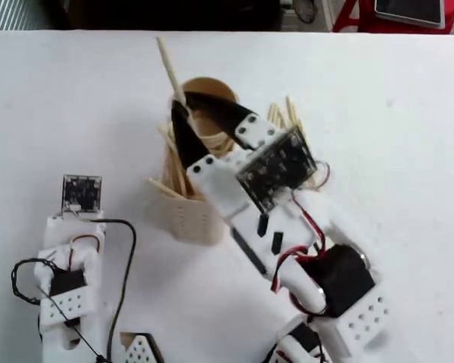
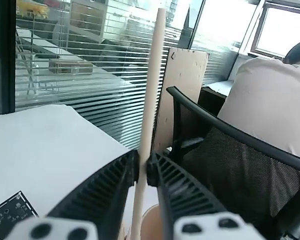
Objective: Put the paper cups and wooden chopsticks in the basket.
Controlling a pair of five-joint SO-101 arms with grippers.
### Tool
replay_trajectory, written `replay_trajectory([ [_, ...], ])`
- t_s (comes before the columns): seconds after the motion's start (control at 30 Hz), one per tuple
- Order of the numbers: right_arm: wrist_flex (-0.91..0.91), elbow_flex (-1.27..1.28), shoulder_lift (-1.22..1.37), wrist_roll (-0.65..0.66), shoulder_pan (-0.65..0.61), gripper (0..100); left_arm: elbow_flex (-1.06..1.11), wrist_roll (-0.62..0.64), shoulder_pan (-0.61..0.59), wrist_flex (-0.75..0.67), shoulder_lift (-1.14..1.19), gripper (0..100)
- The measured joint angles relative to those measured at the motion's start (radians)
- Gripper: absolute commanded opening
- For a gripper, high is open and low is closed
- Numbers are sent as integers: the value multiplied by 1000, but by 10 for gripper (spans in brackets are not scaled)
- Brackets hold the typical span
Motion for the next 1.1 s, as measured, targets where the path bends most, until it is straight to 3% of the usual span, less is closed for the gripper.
replay_trajectory([
  [0.23, -20, 3, 14, 0, -2, 25, 0, 0, 0, 0, 0, 98],
  [0.43, -20, 3, 14, 0, -2, 163, 0, 0, 0, 0, 0, 98],
  [0.73, 54, 0, 14, 5, 12, 94, 0, 0, 0, 0, 0, 98],
  [0.93, 417, -143, 15, 255, 195, 88, 0, 0, 0, 0, 0, 98],
  [1.1, 652, -212, 15, 419, 479, 88, 0, 0, 0, 0, 0, 98],
])
